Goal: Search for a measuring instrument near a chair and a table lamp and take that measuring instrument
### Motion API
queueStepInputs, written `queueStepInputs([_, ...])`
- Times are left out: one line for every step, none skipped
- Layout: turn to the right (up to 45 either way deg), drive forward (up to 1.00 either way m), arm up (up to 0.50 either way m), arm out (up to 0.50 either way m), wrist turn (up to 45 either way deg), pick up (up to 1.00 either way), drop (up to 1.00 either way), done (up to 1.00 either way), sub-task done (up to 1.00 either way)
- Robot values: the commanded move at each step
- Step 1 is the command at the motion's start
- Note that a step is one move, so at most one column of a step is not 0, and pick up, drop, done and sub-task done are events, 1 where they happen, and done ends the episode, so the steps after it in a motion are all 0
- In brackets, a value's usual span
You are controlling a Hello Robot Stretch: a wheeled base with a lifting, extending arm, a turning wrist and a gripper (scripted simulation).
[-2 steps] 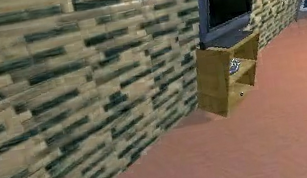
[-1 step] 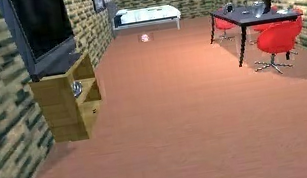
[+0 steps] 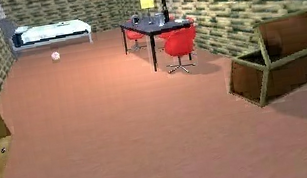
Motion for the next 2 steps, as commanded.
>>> queueStepInputs([0.0, 1.0, 0.0, 0.0, 0.0, 0.0, 0.0, 0.0, 0.0])
queueStepInputs([0.0, 1.0, 0.0, 0.0, 0.0, 0.0, 0.0, 0.0, 0.0])
